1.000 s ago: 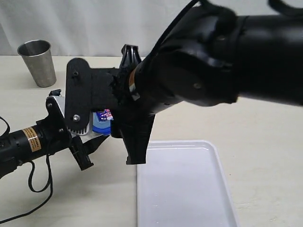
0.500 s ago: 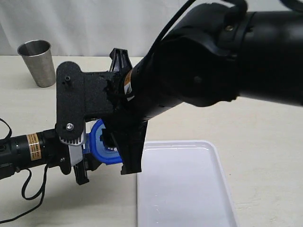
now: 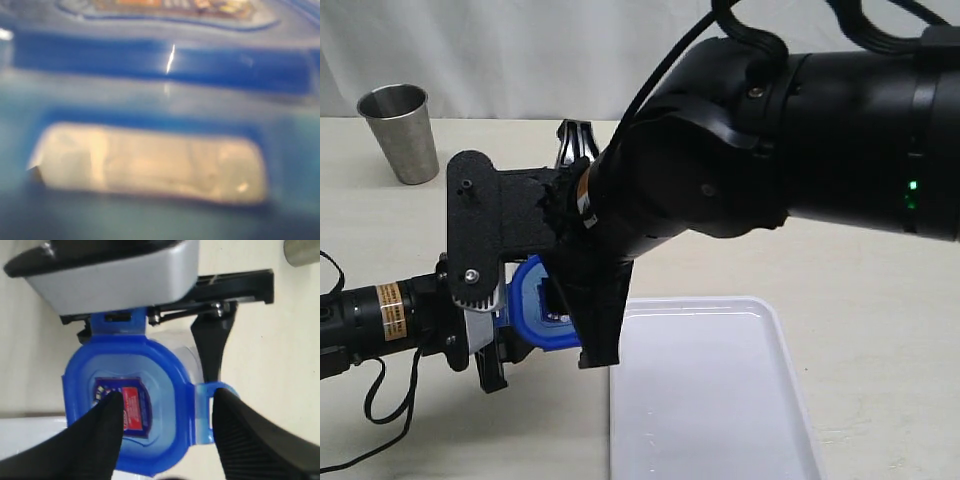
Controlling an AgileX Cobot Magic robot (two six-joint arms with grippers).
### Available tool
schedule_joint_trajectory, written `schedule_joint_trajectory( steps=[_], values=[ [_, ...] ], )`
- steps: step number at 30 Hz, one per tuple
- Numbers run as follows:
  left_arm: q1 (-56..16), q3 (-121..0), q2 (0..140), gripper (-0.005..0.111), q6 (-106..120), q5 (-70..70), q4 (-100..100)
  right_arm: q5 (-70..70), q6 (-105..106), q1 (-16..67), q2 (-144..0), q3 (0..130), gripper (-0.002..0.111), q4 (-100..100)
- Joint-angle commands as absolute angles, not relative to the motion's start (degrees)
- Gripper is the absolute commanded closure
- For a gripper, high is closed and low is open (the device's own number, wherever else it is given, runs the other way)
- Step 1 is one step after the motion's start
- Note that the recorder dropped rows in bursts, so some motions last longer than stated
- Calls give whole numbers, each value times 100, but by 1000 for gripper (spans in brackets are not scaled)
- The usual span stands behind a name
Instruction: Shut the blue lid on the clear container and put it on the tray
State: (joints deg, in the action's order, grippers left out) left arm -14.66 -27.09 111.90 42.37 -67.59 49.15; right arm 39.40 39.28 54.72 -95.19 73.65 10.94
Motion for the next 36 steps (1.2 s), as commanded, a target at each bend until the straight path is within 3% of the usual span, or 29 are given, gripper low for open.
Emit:
schedule_joint_trajectory(
  steps=[1,24,31,36],
  values=[
    [-1463,-2714,11154,107,4174,-6996,4942,4000,3589,5272,-9524,7355,56,1369],
    [-1463,-2714,11154,107,4109,-6996,4940,3997,4033,5281,-10006,7287,57,822],
    [-1463,-2714,11154,107,3887,-6996,4940,4035,4592,5281,-10090,7287,77,189],
    [-1463,-2714,11154,107,3783,-6996,5032,4140,4570,5281,-10263,7287,80,214]
  ],
)
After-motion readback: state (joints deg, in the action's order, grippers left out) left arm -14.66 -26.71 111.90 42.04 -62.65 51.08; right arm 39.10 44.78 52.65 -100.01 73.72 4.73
